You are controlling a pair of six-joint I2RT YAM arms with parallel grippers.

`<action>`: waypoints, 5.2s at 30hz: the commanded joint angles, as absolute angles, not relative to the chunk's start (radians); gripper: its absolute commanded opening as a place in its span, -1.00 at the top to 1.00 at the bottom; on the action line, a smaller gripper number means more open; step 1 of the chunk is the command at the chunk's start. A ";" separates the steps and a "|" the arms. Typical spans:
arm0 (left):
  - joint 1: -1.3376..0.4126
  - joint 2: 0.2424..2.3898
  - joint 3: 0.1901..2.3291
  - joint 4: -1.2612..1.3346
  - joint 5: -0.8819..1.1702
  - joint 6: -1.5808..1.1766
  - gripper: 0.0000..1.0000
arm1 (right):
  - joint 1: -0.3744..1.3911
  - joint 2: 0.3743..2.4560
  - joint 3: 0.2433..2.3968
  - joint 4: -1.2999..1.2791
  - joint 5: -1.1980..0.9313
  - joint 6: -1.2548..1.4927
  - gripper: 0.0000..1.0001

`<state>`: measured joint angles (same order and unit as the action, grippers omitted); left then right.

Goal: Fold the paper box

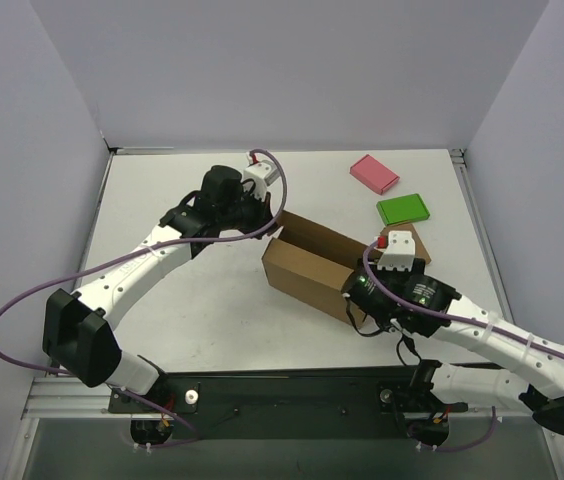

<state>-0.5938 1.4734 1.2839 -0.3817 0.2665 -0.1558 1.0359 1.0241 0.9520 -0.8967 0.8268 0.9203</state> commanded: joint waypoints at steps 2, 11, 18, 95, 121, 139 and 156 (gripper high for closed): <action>-0.617 1.474 1.290 -0.508 0.327 -0.037 1.00 | 1.060 1.025 1.012 -0.980 0.541 0.775 -0.63; -0.614 1.489 1.308 -0.535 0.350 0.032 1.00 | 1.025 0.994 1.143 -0.784 0.413 0.293 -1.00; -0.612 1.485 1.302 -0.522 0.362 0.035 1.00 | 0.904 1.061 1.236 -0.746 0.296 0.124 -1.00; -0.405 1.750 1.174 -0.445 0.466 -0.152 1.00 | 0.821 1.629 1.029 -0.275 -0.028 0.288 -0.14; -0.348 1.775 1.180 -0.431 0.558 -0.178 1.00 | 0.987 1.571 1.158 -0.189 0.207 0.314 0.14; -0.348 1.734 1.180 -0.422 0.552 -0.150 1.00 | 0.907 1.522 1.164 -0.313 0.172 0.373 -0.13; -0.347 1.508 1.155 -0.319 0.630 -0.068 1.00 | 0.384 1.191 1.175 -0.482 -0.144 0.213 -0.72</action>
<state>-0.3515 1.5425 1.1515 -0.3637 0.6075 -0.0959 0.4072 1.2217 1.1877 -0.4179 -0.0681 0.2497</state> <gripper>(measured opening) 0.026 0.859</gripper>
